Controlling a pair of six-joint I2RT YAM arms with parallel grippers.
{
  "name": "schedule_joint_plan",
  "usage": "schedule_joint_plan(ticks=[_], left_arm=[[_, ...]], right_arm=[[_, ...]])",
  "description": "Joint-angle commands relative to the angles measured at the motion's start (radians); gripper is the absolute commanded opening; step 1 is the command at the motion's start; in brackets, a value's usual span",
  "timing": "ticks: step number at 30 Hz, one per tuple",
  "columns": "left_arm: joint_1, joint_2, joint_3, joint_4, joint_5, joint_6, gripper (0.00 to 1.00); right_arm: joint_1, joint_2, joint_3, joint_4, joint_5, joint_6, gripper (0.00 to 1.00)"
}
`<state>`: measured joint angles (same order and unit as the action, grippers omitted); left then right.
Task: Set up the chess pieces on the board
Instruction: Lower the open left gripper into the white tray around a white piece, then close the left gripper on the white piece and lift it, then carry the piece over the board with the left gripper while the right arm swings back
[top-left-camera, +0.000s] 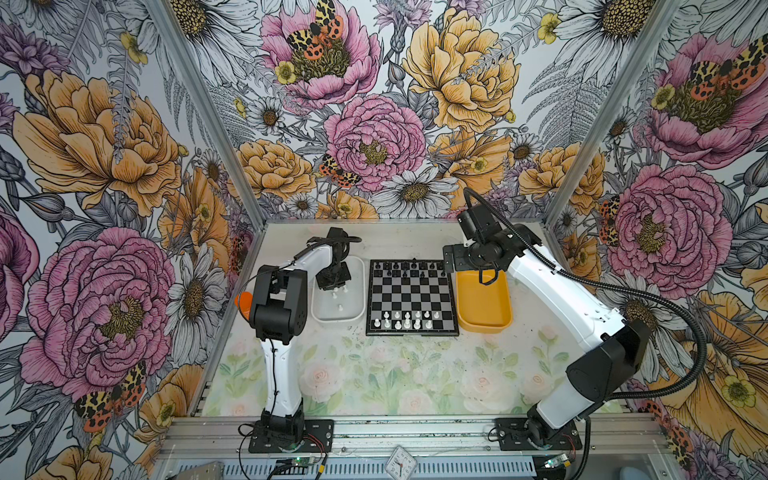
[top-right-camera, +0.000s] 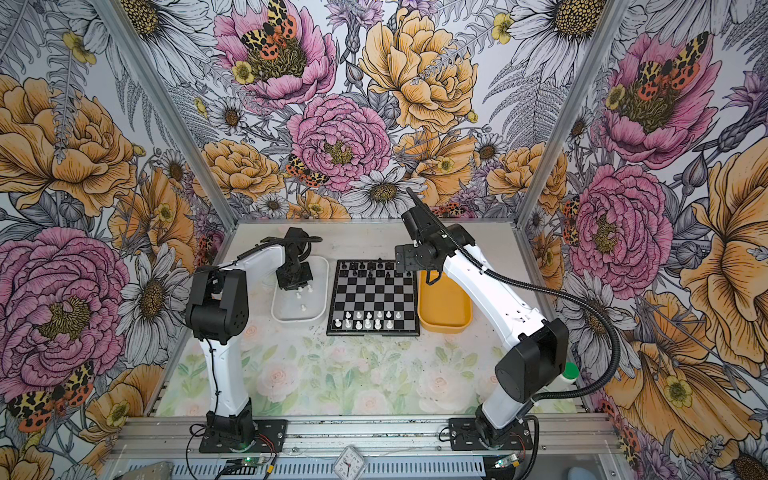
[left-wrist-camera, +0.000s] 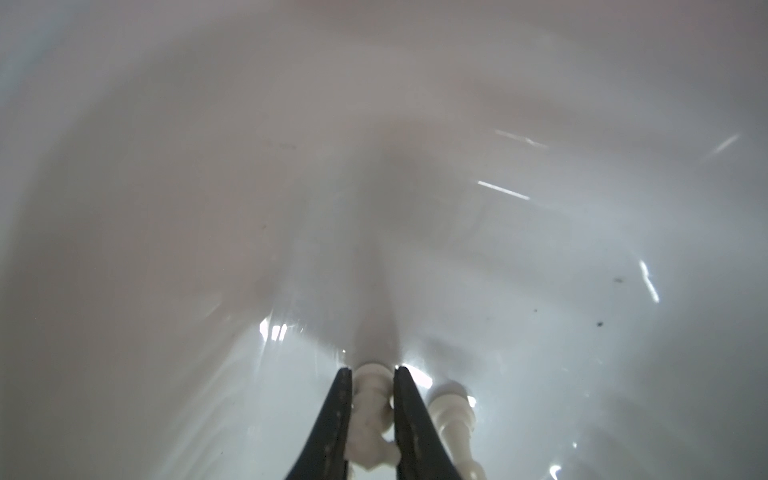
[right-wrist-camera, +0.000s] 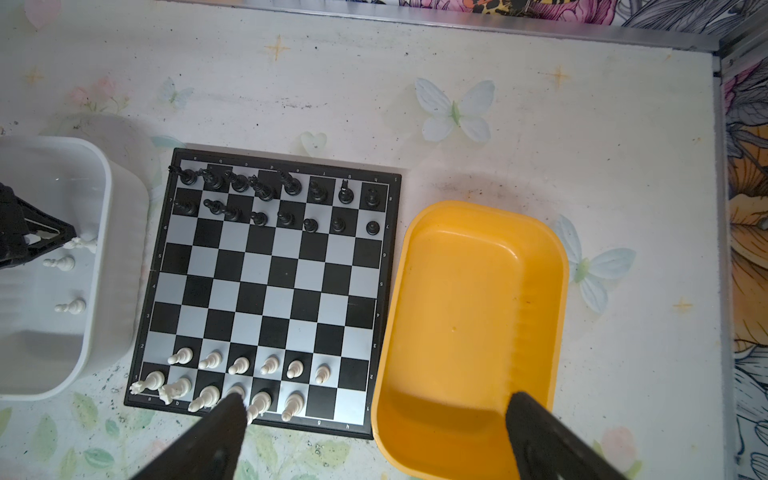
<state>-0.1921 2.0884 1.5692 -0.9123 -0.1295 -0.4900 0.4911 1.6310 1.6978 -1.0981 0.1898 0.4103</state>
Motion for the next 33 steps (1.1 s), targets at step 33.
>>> schedule_joint_plan(ticks=[33], left_arm=[[-0.157, -0.344, 0.025, -0.129, -0.054, -0.004, 0.19]], right_arm=[[0.029, -0.162, -0.104, -0.002, 0.009, 0.033, 1.0]])
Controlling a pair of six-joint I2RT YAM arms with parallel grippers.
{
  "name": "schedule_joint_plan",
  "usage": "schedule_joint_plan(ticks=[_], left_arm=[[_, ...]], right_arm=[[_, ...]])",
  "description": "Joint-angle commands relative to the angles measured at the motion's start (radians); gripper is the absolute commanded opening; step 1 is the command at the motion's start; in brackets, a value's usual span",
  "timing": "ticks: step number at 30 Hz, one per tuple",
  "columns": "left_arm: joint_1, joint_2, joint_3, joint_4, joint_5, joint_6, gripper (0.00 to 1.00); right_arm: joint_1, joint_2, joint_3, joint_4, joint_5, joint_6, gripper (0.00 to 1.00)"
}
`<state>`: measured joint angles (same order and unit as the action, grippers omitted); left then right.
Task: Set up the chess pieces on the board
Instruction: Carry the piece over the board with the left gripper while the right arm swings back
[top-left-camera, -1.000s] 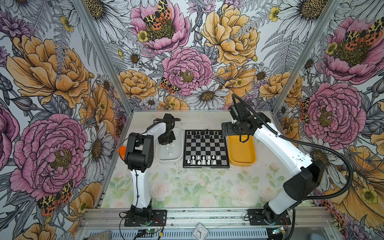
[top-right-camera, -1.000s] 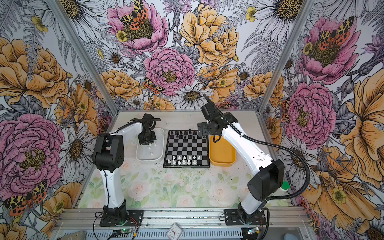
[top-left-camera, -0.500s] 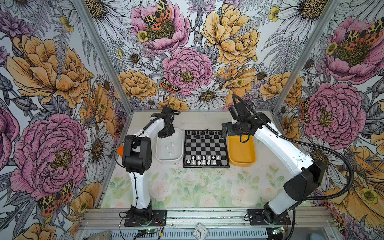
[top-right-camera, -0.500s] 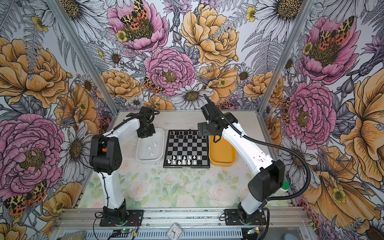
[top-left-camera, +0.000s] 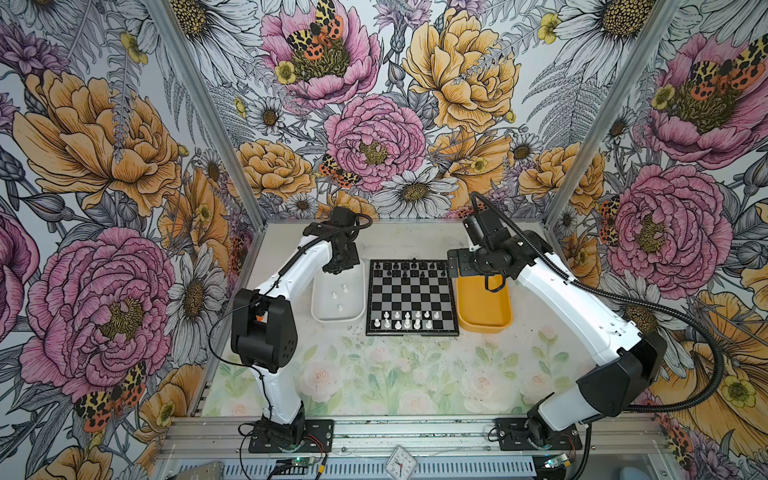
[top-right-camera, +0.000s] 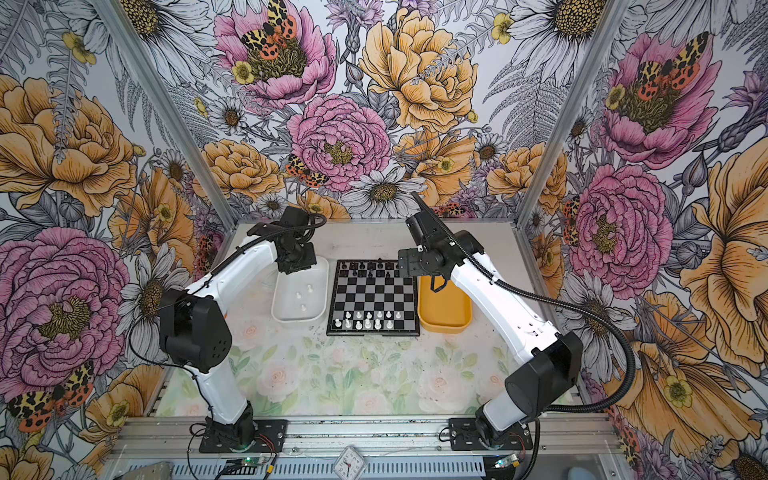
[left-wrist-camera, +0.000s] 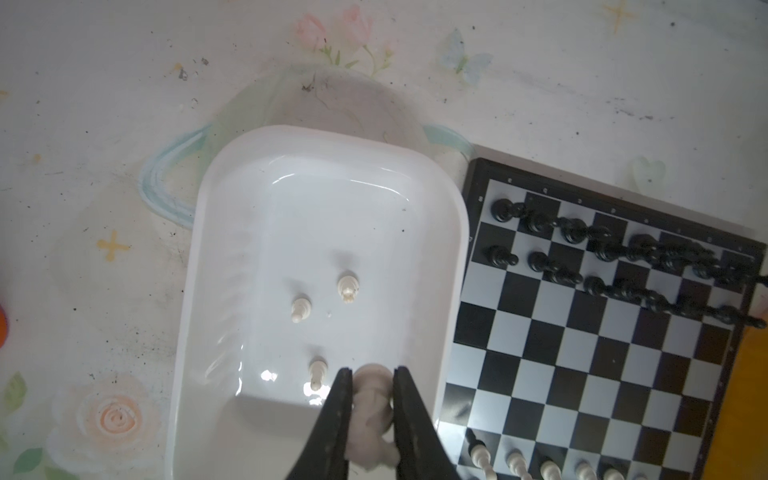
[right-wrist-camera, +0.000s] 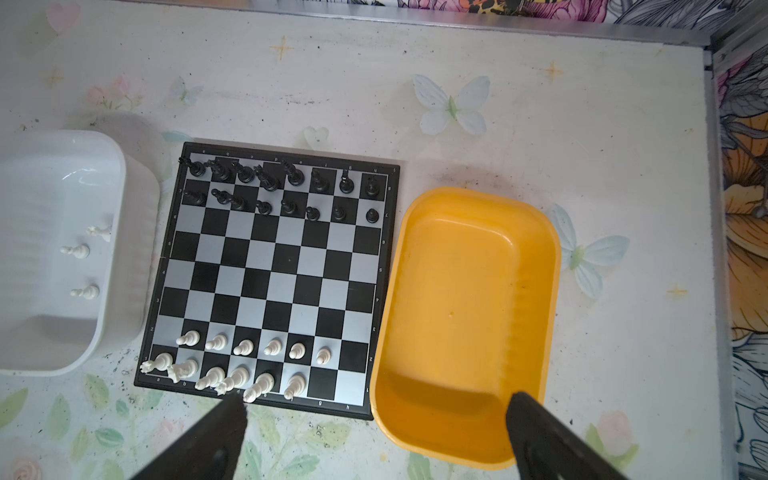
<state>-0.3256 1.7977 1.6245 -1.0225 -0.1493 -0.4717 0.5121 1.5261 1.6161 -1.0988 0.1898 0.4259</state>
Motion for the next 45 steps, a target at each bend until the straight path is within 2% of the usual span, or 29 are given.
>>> schedule_joint_plan(ticks=[1, 10, 15, 22, 34, 45], left_arm=[[-0.036, -0.065, -0.04, -0.019, -0.036, -0.03, 0.19], [-0.195, -0.132, -0.071, -0.027, -0.053, -0.116, 0.2], [-0.309, -0.1, -0.026, -0.037, -0.098, -0.153, 0.2], [-0.413, -0.056, 0.023, -0.037, -0.12, -0.201, 0.19], [-0.596, 0.137, 0.175, -0.037, -0.111, -0.246, 0.19], [-0.705, 0.281, 0.274, -0.039, -0.116, -0.275, 0.18]], right_arm=[[0.01, -0.071, -0.034, -0.001, 0.009, 0.017, 1.0], [0.019, -0.222, -0.157, -0.035, 0.017, 0.045, 1.0], [0.019, -0.306, -0.206, -0.076, 0.033, 0.053, 1.0], [0.019, -0.398, -0.241, -0.131, 0.052, 0.06, 1.0], [0.016, -0.565, -0.283, -0.27, 0.089, 0.102, 1.0], [0.014, -0.687, -0.289, -0.406, 0.12, 0.122, 1.0]])
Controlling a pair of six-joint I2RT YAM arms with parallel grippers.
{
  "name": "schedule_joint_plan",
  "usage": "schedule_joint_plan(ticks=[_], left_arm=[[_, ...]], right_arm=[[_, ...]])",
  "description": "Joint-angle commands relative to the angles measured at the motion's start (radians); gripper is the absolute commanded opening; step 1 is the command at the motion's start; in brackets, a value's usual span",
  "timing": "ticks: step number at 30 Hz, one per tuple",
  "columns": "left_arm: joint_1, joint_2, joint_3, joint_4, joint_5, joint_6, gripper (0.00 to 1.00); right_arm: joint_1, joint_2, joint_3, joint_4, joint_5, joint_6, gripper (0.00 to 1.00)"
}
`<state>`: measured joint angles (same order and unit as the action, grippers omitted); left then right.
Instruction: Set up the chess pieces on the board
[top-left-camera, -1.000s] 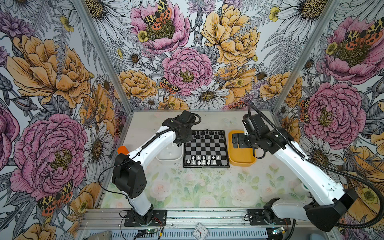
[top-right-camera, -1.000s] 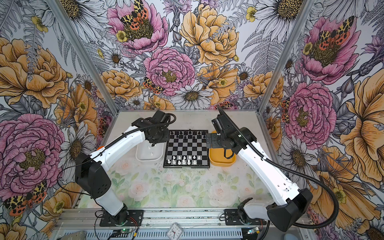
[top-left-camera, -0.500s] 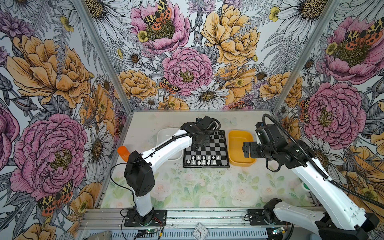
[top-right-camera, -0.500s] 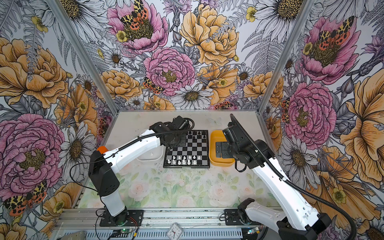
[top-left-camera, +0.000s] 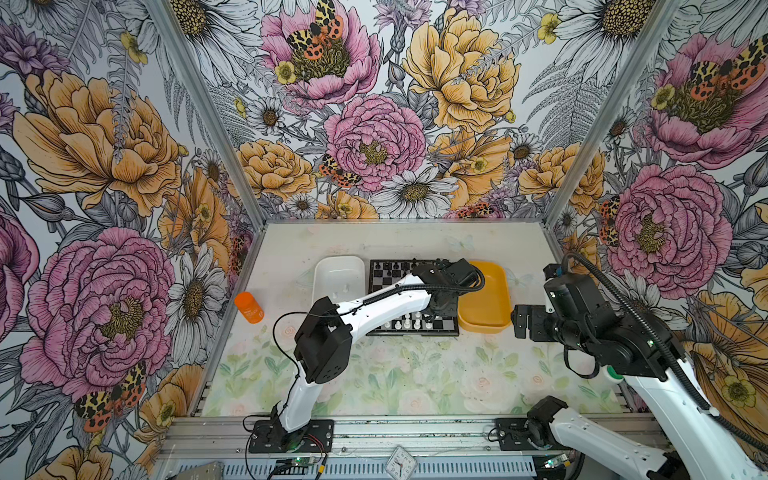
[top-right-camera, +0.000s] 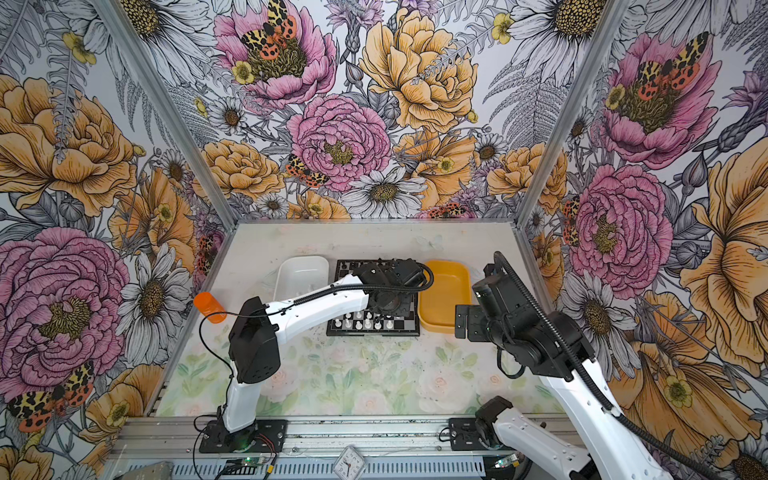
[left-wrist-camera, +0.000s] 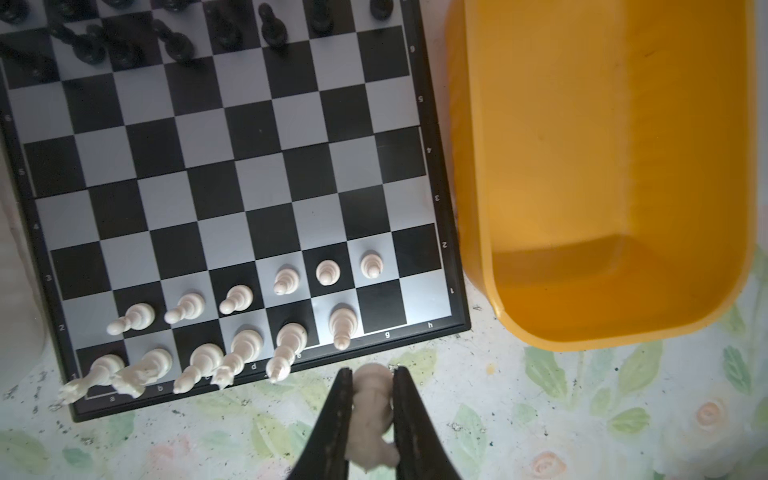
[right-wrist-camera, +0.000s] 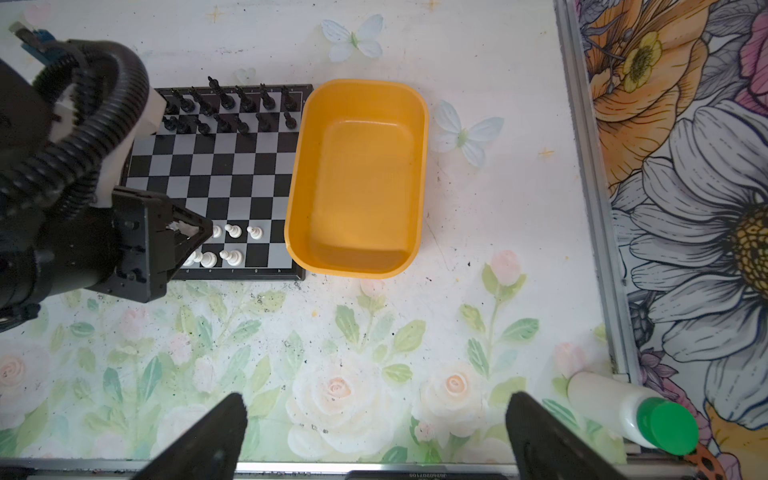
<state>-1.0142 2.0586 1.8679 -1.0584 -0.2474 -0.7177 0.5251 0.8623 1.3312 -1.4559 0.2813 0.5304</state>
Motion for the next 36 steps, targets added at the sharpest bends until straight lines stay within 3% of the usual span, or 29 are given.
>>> schedule_joint_plan(ticks=[1, 8, 36], left_arm=[[-0.025, 0.031, 0.033, -0.003, -0.019, -0.031, 0.18], [-0.054, 0.091, 0.043, -0.003, -0.012, -0.039, 0.18], [-0.007, 0.181, 0.054, -0.001, 0.021, 0.003, 0.18]], right_arm=[[0.001, -0.031, -0.007, -0.057, 0.029, 0.017, 1.0], [0.001, -0.064, -0.008, -0.089, 0.032, 0.019, 1.0], [0.0, -0.044, 0.007, -0.092, 0.062, 0.008, 1.0]])
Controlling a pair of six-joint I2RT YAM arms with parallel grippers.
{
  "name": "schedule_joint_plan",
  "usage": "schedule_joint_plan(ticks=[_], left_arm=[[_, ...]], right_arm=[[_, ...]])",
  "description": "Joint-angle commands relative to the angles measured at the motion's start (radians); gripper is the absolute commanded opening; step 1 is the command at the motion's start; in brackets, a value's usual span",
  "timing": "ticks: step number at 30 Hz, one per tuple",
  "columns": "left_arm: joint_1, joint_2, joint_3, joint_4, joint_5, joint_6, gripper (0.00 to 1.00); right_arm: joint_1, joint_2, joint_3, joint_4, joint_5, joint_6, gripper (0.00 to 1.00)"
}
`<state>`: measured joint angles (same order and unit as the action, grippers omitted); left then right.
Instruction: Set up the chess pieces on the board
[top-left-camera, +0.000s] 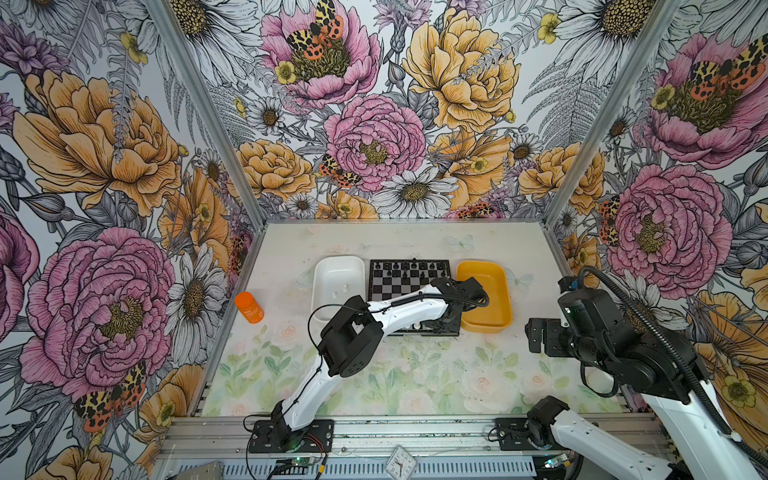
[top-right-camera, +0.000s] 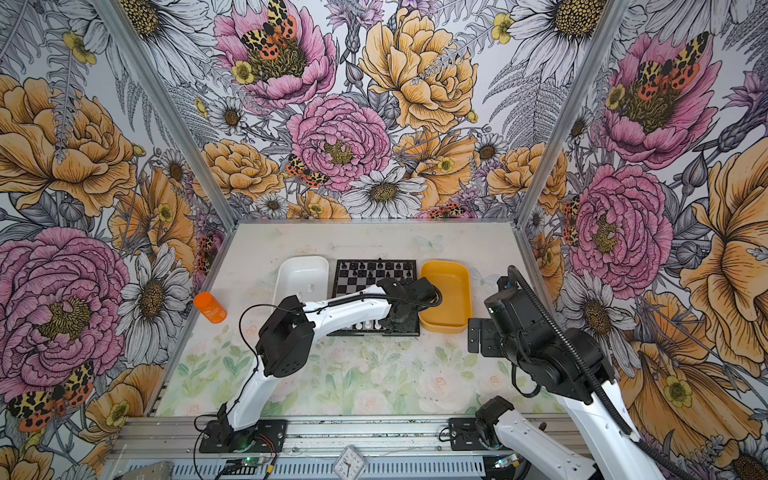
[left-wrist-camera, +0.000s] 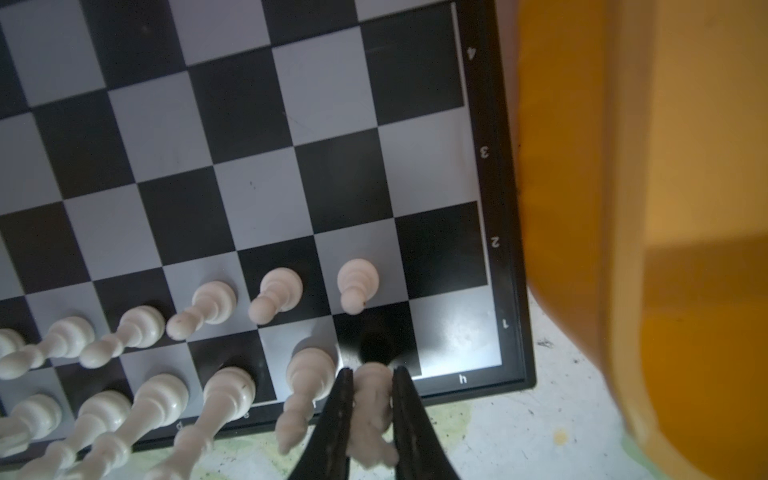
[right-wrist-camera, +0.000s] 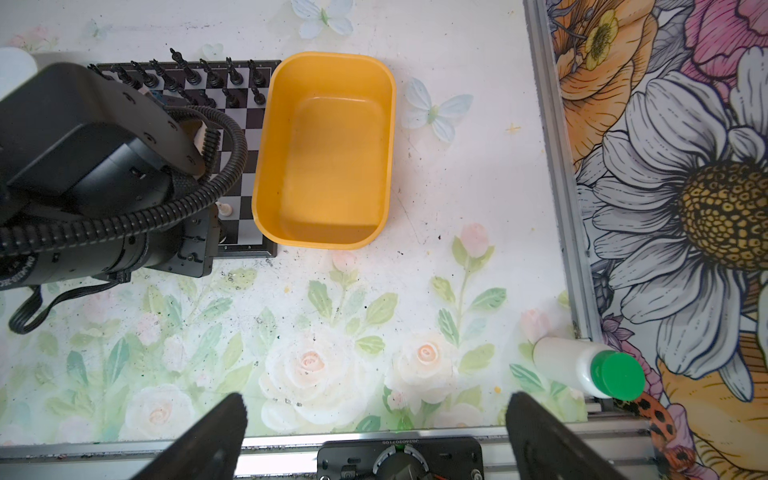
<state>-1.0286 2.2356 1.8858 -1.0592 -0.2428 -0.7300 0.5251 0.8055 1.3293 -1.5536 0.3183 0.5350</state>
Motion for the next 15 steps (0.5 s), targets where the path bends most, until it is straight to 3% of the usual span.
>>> schedule_joint_plan(ticks=[1, 15], left_arm=[[0.01, 0.006, 0.039, -0.001, 0.017, 0.015, 0.18], [0.014, 0.019, 0.041, 0.0, 0.027, 0.011, 0.18]], right_arm=[[0.0, 0.015, 0.011, 0.005, 0.025, 0.002, 1.0], [-0.002, 0.019, 0.005, 0.012, 0.027, -0.002, 1.0]])
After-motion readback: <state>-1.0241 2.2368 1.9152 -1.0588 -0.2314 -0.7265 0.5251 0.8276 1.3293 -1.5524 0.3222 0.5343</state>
